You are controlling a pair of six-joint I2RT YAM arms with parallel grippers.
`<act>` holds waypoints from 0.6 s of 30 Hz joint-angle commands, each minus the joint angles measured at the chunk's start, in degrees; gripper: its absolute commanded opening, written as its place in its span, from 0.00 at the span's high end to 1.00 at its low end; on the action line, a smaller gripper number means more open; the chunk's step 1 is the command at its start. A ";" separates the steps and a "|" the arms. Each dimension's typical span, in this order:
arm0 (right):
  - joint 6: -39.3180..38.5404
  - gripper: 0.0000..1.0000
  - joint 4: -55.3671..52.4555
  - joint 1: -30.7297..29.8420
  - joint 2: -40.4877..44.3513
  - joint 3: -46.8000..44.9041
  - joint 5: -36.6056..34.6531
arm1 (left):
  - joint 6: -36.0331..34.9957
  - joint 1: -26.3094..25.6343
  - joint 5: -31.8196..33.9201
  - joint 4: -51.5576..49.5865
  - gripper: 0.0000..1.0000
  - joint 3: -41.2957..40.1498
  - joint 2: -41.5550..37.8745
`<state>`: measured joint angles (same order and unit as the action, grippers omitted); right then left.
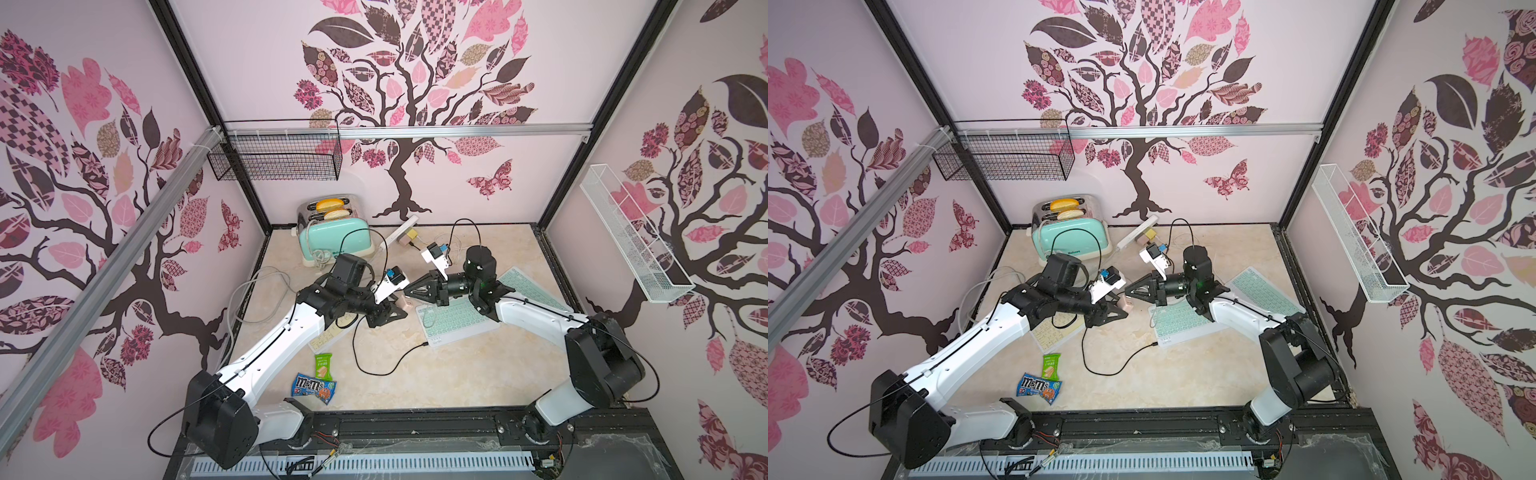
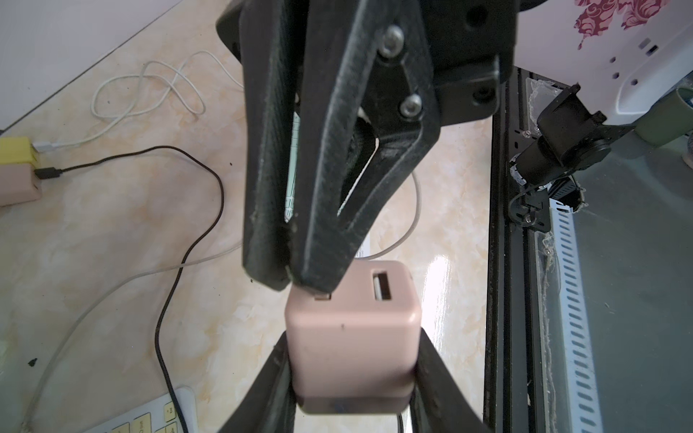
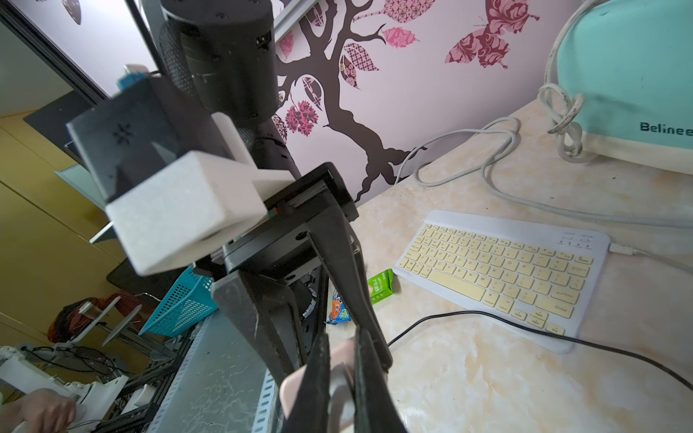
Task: Unplug the wireless keyboard
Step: Remove the power cord from the plug.
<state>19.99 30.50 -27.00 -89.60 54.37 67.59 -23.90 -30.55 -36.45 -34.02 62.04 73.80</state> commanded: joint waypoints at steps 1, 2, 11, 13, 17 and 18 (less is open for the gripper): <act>9.18 1.00 14.94 8.38 -0.04 2.32 -9.78 | -1.78 -0.68 0.40 -16.18 1.00 -3.77 -0.11; 9.17 1.00 14.95 8.61 -0.13 2.48 -9.74 | -1.78 -0.71 0.21 -16.19 1.00 -3.74 -0.06; 1.48 1.00 5.69 8.68 1.60 4.06 -10.23 | 2.06 -0.68 -3.54 -13.41 1.00 -4.21 0.66; 0.11 1.00 4.01 8.65 1.92 4.26 -10.44 | 3.64 -0.66 -5.18 -12.35 1.00 -4.38 0.91; -0.12 1.00 3.73 8.75 1.59 4.73 -10.63 | 6.16 -0.71 -7.74 -10.09 1.00 -5.87 0.45; -0.17 1.00 3.46 8.77 1.45 5.10 -10.54 | 6.15 -0.73 -7.42 -10.40 1.00 -6.21 0.19</act>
<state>20.45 30.79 -25.23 -90.13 54.39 69.38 -17.78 -30.48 -39.55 -28.36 59.79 74.24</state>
